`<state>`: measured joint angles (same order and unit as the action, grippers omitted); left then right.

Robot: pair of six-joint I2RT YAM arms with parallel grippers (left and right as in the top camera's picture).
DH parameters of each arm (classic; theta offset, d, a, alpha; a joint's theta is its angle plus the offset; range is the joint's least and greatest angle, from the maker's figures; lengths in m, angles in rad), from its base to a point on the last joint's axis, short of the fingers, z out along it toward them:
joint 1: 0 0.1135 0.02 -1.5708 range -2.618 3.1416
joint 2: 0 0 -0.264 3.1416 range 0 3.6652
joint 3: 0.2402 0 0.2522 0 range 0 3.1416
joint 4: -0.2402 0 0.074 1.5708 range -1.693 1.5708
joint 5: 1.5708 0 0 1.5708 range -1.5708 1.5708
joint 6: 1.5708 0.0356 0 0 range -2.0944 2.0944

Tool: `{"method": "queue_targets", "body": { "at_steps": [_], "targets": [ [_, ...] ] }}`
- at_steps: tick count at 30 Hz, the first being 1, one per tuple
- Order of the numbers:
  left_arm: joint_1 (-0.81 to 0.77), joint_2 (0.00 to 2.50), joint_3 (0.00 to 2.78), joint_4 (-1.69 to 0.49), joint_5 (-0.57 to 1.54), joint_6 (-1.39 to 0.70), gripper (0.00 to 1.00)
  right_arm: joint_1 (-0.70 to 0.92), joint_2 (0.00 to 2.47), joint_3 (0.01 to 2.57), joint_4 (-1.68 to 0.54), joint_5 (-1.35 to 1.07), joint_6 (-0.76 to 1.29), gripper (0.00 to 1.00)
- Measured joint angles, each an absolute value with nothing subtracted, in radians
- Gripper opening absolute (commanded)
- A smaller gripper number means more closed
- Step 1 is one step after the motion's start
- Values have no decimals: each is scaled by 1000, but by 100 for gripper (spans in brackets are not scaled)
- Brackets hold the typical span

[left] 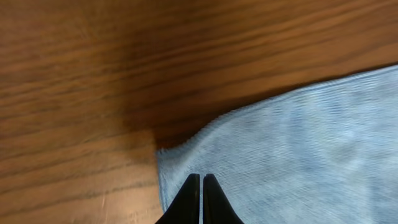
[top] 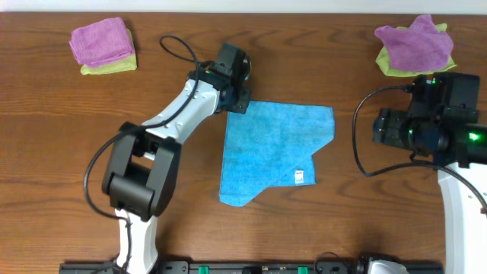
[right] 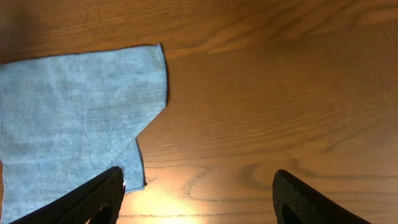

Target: Fold the cloth

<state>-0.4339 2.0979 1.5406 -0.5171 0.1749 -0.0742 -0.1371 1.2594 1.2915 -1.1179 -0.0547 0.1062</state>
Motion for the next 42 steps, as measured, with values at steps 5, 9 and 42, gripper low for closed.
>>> {"method": "queue_targets", "body": {
  "at_steps": [5,9,42],
  "targets": [
    [-434,2146,1541,-471,166,-70,6,-137,1259,1291,-1118,-55,106,76],
    [-434,2148,1541,-463,164,-70,5,-137,1259,1291,-1118,-55,106,76],
    [-431,2207,1561,-430,105,-47,6,-138,1259,1291,-1131,-56,106,76]
  ]
}}
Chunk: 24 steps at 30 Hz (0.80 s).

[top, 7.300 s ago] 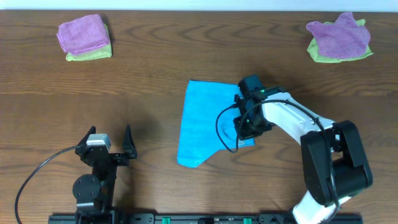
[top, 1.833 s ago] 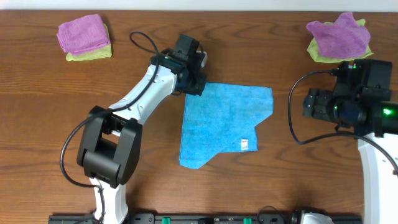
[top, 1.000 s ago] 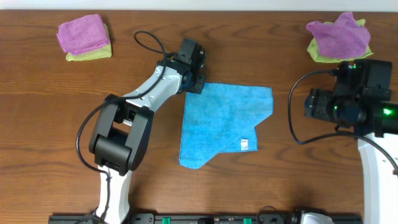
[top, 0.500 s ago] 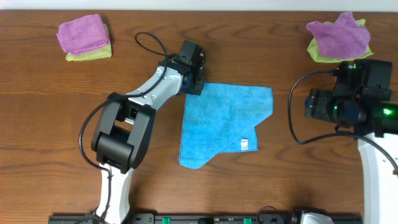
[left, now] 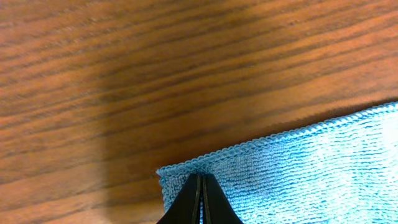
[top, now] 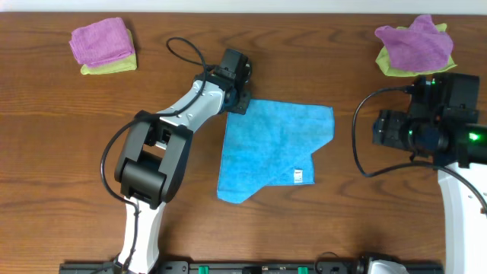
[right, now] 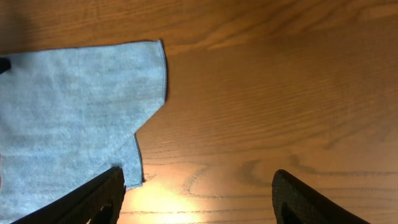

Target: Fold the cloth

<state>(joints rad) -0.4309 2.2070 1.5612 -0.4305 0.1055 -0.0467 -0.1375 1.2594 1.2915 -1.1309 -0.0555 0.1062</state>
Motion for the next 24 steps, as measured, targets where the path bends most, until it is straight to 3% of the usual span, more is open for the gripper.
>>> {"method": "queue_targets", "body": {
  "at_steps": [5,15,24],
  "targets": [
    [-425,2215,1570,-420,16,-12,6,-138,1259,1291,-1142,-56,106,75],
    [-351,2219,1571,-420,-103,38,6,-135,1299,1224,-1148,-126,106,60],
    [-313,2220,1571,-419,-134,87,6,-60,1450,1157,-1119,-165,102,60]
  ]
}}
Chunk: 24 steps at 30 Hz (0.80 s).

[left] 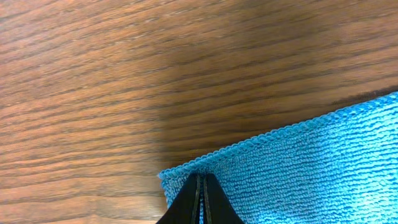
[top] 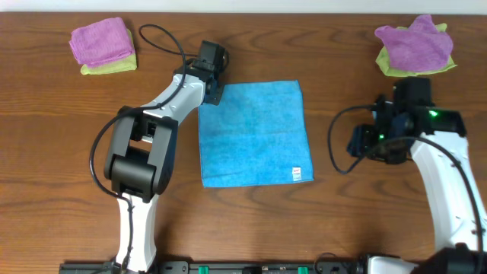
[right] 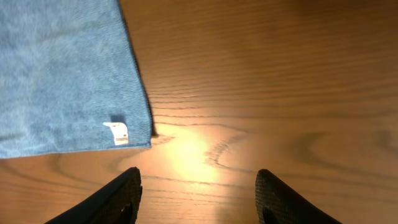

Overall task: Fold the cloth
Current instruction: 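Move both grippers to the cloth's bottom-left and bottom-right corners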

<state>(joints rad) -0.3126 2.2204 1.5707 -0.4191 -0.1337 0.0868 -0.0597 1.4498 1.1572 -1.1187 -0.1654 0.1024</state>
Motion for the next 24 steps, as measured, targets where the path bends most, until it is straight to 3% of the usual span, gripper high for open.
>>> {"method": "queue_targets", "body": {
  "at_steps": [14,24],
  "targets": [
    [-295,2249,1618,-407,-148,125,5,33,1472,1157,-1029,-176,91,66],
    [-303,2273,1898,-735,-151,97,6,33,1472,1157,-993,-176,49,68]
  ]
}}
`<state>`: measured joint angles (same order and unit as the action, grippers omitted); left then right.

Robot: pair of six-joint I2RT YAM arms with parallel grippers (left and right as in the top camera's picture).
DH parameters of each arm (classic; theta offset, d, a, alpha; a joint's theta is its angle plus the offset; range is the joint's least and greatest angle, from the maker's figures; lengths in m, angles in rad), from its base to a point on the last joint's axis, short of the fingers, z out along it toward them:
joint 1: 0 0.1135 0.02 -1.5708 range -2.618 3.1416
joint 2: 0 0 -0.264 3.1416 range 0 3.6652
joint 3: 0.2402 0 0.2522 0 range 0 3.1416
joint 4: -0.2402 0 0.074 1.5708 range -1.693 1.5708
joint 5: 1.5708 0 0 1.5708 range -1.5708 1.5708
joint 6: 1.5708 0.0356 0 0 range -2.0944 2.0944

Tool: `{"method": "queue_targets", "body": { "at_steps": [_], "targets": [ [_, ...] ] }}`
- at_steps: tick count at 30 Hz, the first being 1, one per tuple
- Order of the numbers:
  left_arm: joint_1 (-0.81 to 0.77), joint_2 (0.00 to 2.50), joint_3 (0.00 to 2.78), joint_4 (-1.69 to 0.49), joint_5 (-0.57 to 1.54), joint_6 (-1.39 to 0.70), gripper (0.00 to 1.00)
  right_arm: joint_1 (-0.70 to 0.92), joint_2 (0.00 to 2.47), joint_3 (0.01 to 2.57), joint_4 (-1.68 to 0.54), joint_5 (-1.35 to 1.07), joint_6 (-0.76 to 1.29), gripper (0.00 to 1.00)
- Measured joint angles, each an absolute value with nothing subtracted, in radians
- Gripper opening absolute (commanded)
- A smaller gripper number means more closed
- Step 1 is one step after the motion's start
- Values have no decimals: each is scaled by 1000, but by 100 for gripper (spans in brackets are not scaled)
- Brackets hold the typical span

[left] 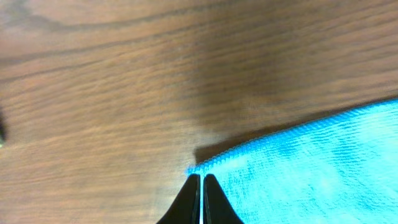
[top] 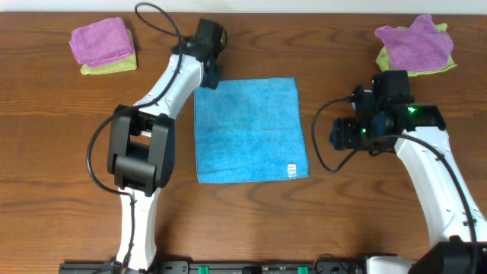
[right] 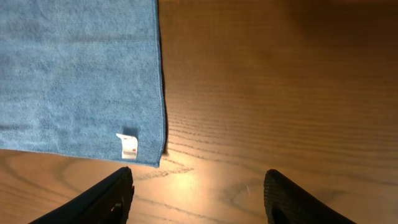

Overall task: Fold the cloth
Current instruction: 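Move both grippers to the cloth's bottom-left and bottom-right corners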

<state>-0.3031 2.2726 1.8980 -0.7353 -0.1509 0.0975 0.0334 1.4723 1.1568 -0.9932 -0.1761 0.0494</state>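
The blue cloth (top: 249, 129) lies spread as a flat square in the middle of the table, with a small white tag (top: 290, 170) near its near right corner. My left gripper (top: 207, 74) sits at the far left corner and is shut on that corner; in the left wrist view its tips (left: 202, 182) meet at the cloth's edge (left: 298, 162). My right gripper (top: 338, 137) hovers open just right of the near right corner. In the right wrist view the cloth (right: 74, 74) and tag (right: 127, 147) sit ahead of the left finger (right: 115, 196).
A folded purple cloth on a green one (top: 103, 46) lies at the far left. A looser purple and green pile (top: 415, 46) lies at the far right, just behind the right arm. Black cables loop over both arms.
The cloth has shifted slightly left and toward the far edge, with the left gripper still on its corner. The right gripper has come a little closer to the near right corner.
First the cloth lay skewed, its near side drawn to a point, with my left gripper shut at the far left corner and my right gripper open far off. Later it lay as a flat square further left, and my right gripper had moved beside it.
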Motion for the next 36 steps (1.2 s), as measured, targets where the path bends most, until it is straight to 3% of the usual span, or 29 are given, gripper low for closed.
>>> {"method": "queue_targets", "body": {
  "at_steps": [8,12,24,36],
  "targets": [
    [-313,2230,2043,-1160,-75,-62,6,28,1473,1157,-970,-184,42,64],
    [-317,2133,1958,-1190,-32,-132,6,-18,1473,1156,-958,-229,36,62],
    [-334,1505,1139,-795,147,-266,6,-119,1473,1054,-851,-416,10,62],
    [-271,1275,561,-432,385,-496,6,-119,1494,894,-795,-593,10,64]
  ]
}}
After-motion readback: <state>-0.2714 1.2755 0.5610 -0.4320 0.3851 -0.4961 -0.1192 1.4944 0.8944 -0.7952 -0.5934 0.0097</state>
